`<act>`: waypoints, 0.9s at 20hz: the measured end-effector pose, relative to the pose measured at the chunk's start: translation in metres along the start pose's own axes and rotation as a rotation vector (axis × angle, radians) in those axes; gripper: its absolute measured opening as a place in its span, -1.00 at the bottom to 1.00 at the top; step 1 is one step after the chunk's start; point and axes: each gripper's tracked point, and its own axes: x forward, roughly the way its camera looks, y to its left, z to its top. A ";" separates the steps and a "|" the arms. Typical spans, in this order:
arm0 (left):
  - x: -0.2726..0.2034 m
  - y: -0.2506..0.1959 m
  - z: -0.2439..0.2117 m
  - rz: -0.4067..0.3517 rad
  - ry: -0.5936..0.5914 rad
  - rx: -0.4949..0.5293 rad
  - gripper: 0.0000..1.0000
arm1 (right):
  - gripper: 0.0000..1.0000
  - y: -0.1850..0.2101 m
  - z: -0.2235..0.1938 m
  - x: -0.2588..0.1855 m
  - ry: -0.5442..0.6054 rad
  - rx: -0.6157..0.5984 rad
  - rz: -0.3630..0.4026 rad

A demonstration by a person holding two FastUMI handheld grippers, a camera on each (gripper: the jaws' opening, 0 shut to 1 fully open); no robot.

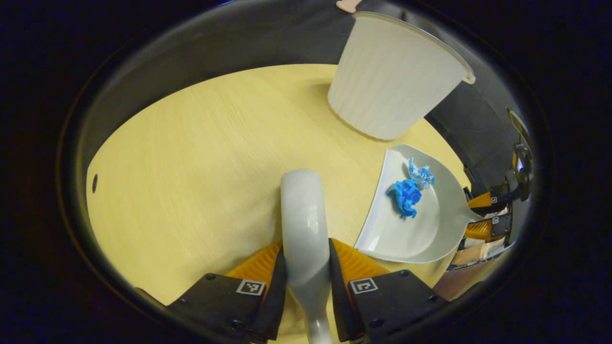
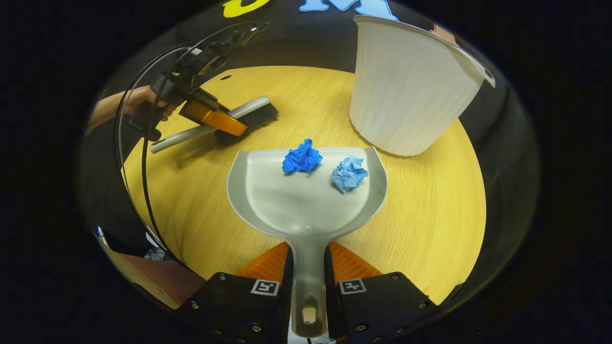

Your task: Pick up the small broom and dustpan from the desktop, sweep the trash into the dustpan with the broom, and then empty the trash into the garbage bin.

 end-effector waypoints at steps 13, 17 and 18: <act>-0.047 0.082 -0.050 0.166 -0.043 -0.234 0.04 | -0.39 -0.011 0.013 0.002 -0.035 0.039 -0.007; -0.028 0.095 -0.068 0.193 -0.050 -0.268 0.00 | -0.39 -0.028 0.022 -0.025 -0.064 0.047 -0.003; -0.020 0.096 -0.074 0.195 -0.051 -0.273 0.00 | -0.39 -0.028 0.026 -0.030 -0.073 0.051 -0.005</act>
